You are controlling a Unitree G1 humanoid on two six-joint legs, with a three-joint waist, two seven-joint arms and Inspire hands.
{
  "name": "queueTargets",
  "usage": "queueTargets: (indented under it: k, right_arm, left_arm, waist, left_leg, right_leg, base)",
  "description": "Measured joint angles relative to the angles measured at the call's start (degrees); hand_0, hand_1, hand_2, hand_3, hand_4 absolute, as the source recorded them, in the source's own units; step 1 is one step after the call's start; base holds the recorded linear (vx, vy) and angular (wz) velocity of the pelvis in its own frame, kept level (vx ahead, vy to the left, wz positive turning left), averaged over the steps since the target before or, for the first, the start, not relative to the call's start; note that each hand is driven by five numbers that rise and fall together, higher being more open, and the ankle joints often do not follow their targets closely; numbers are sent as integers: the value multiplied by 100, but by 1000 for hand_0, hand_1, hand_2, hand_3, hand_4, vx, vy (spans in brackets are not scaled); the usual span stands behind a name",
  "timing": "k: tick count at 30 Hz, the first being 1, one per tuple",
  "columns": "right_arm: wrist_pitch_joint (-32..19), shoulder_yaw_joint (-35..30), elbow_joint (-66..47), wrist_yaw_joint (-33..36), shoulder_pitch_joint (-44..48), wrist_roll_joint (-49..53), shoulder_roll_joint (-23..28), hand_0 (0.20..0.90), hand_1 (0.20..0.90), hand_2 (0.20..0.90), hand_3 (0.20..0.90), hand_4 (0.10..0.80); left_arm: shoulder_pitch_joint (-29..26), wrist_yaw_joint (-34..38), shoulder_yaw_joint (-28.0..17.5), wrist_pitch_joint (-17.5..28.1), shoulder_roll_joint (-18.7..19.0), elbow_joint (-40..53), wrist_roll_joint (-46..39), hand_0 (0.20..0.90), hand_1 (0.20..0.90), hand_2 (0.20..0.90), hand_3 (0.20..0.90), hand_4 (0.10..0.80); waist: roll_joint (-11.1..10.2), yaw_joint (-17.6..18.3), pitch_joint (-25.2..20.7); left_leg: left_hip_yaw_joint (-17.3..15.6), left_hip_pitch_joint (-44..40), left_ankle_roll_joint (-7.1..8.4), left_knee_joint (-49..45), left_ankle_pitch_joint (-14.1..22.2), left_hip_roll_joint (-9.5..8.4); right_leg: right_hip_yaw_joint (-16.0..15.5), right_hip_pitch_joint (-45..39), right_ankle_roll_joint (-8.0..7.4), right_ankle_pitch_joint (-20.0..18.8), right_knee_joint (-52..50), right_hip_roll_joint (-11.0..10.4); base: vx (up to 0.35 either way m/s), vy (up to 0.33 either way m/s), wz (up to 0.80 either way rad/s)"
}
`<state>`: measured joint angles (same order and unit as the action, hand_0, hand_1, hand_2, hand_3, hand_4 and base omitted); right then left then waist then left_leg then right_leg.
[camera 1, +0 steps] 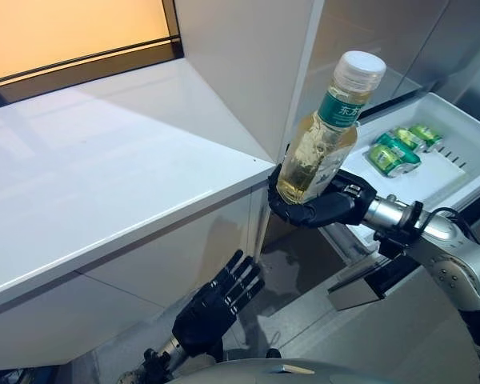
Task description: Put drinks into fridge and close the fridge
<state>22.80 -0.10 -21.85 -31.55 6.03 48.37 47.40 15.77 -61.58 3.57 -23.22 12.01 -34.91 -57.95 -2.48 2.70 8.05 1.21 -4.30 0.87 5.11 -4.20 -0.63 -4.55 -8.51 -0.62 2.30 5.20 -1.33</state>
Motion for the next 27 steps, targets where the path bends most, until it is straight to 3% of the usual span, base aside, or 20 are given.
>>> queueTargets:
  k: [10,19,27]
  right_arm:
    - [-95,-949,-5,111,-638,-21,113,300,300,300,200,100]
    - [-561,-1170,386,417,-1011,-812,117,300,300,300,200,100]
    - [-530,-738,1525,776,-540,-1043,584,300,300,300,200,100]
  left_arm:
    - [-299,2480,-86,1499,159,-1179,869,900,900,900,900,800]
    - [-629,3140,-102,3149,82,-2512,2198,900,900,900,900,800]
    - [-744,3631,-107,3341,153,-2800,2436,900,900,900,900,800]
  waist:
    - [-97,399,10]
    - [-218,508,-81]
    - [-490,358,-268]
  left_leg:
    - [-293,-5,-26,14,27,47]
    - [-406,0,-25,14,46,59]
    - [-389,44,-21,12,48,65]
  right_leg:
    - [293,123,-21,-98,-1,17]
    - [384,168,-20,-113,0,22]
    - [352,186,-20,-113,0,29]
  base:
    - [14,16,-17]
    - [36,-25,-5]
    - [82,-61,1]
